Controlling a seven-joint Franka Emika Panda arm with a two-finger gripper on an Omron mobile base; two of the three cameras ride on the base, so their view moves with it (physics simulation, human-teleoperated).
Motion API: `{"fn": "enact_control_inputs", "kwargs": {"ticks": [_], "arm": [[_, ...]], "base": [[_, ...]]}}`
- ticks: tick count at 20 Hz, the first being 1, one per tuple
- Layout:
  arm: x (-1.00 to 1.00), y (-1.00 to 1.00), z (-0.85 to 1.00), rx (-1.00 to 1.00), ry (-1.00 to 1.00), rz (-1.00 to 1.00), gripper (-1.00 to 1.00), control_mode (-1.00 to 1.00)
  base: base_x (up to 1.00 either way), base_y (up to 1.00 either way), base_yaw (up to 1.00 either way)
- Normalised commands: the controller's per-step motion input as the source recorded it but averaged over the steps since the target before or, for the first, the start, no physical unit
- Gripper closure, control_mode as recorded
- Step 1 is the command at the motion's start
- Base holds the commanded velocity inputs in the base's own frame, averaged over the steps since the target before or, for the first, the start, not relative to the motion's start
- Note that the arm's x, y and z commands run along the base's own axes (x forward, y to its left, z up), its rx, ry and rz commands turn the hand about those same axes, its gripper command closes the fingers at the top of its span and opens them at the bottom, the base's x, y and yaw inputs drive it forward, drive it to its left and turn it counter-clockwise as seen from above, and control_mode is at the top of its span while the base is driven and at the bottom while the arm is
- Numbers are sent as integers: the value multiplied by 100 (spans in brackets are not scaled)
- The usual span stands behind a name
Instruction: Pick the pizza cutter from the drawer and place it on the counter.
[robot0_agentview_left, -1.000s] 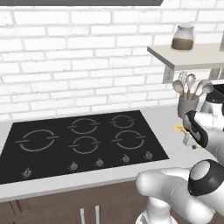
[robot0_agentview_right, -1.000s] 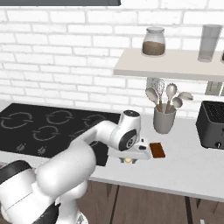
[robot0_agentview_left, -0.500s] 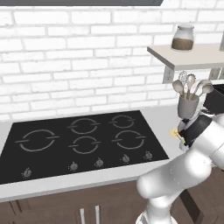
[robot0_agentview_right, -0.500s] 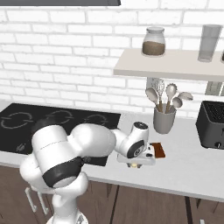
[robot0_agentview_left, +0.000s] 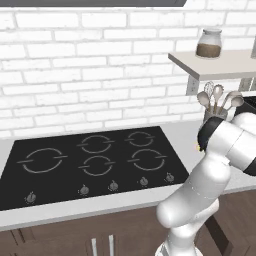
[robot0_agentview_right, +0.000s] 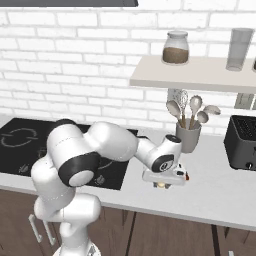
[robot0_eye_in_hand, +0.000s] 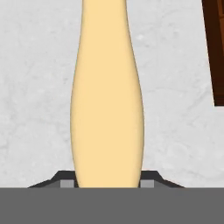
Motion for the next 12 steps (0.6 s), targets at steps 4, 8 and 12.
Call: {"fn": "enact_control_inputs", "kwargs": {"ticks": [4, 8, 12], "arm": [[0, 0, 0, 0, 0, 0, -100, -100], [-2, 0, 8, 0, 0, 0, -100, -100], [-5, 9, 74, 0, 0, -3, -100, -100]], "base": [[0, 0, 0], [0, 0, 0], [0, 0, 0]]}}
